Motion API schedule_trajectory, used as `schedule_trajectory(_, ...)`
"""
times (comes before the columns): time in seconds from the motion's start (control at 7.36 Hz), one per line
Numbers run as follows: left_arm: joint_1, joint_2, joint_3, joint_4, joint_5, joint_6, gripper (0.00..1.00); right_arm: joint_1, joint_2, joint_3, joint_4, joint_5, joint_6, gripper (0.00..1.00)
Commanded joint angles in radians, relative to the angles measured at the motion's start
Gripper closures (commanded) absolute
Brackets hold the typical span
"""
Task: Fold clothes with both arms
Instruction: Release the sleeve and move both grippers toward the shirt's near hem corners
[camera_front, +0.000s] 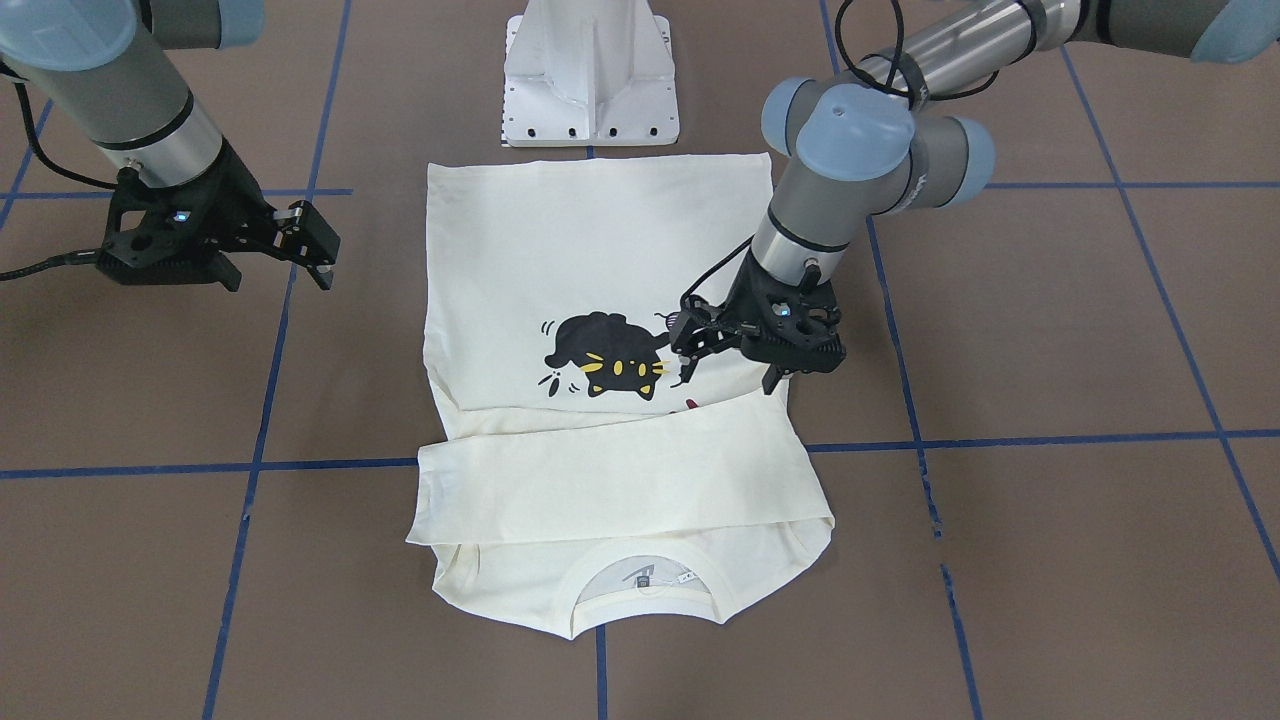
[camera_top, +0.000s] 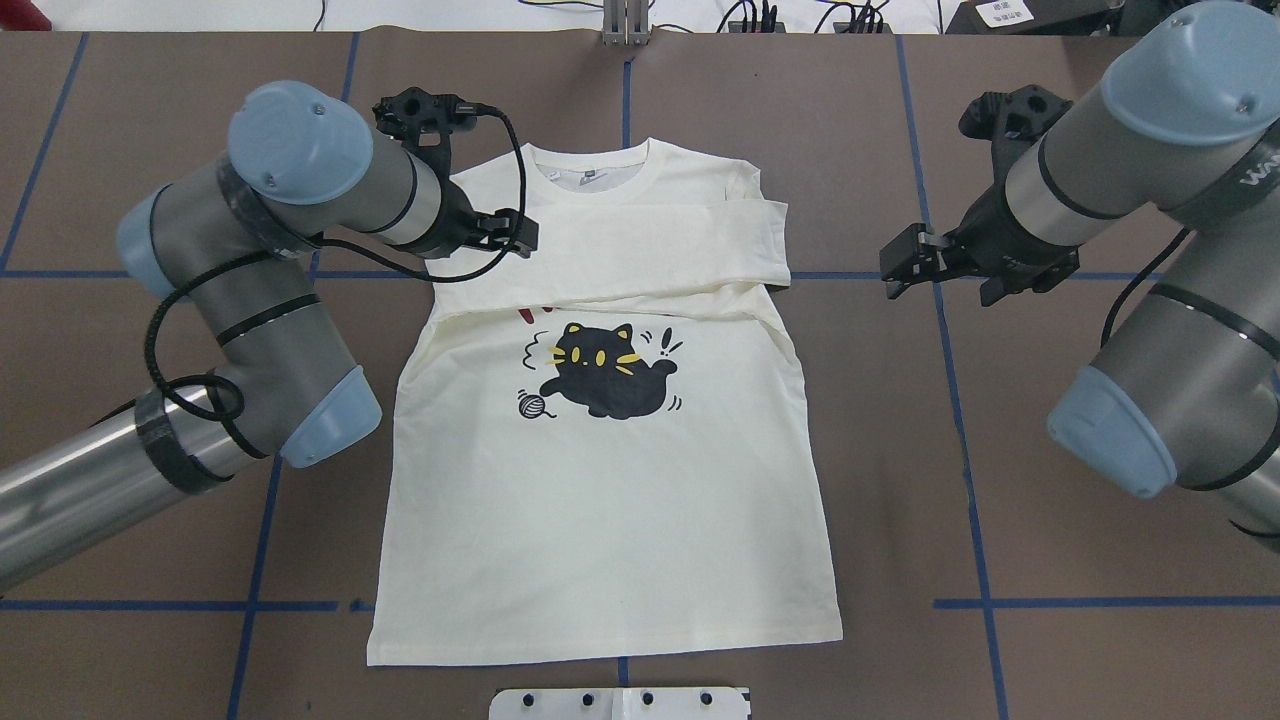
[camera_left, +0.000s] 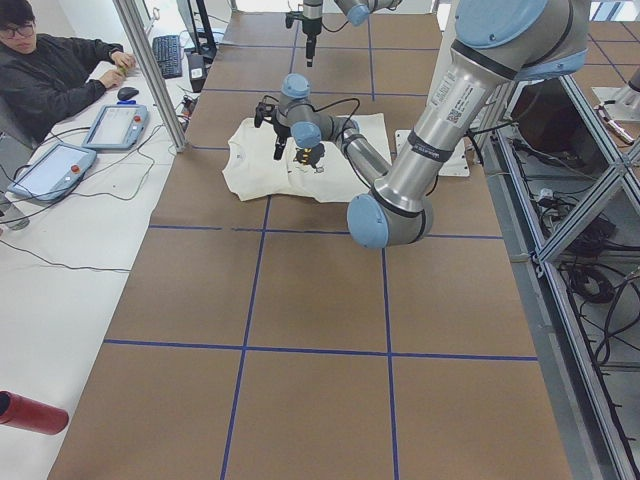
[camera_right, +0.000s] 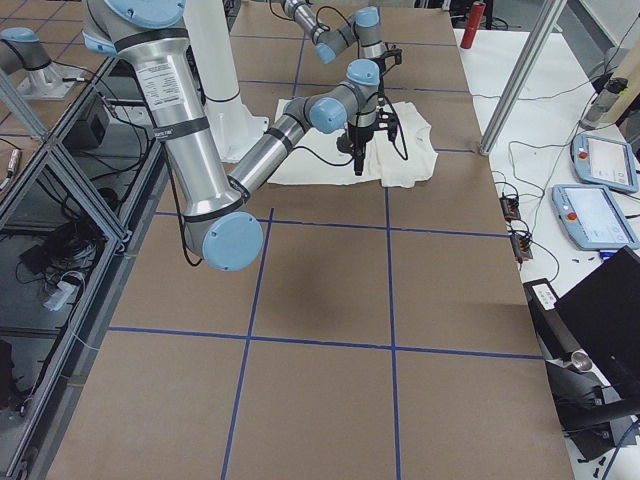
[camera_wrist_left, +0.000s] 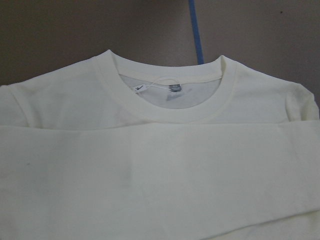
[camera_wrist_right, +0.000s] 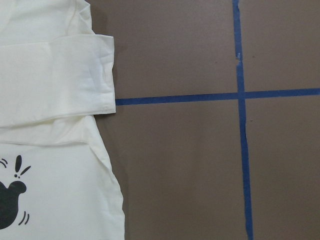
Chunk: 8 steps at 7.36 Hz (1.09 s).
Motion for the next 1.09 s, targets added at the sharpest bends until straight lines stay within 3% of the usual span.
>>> schedule_trajectory(0.0,0.008,0.176,-0.210,0.165,0.000,0.101,0.00,-0.173,-0.052,0.080,0.028,-0.124,0.138,0.00)
schedule_trajectory(0.27,0.009,0.352,-0.367,0.154,0.000,0.121,0.00,-0.393,-0.080,0.115,0.053,-0.281,0.301,0.00)
schedule_trajectory(0.41,0.009,0.397,-0.403,0.120,0.000,0.110,0.00,-0.536,-0.118,0.103,0.167,-0.430,0.406,0.00)
schedule_trajectory(0.54,0.009,0.410,-0.427,0.120,-0.002,0.107,0.00,-0.633,-0.152,0.079,0.185,-0.511,0.433,0.00)
schedule_trajectory(0.95,0.009,0.402,-0.427,0.122,-0.003,0.106,0.00,-0.732,-0.148,0.037,0.185,-0.562,0.524,0.00)
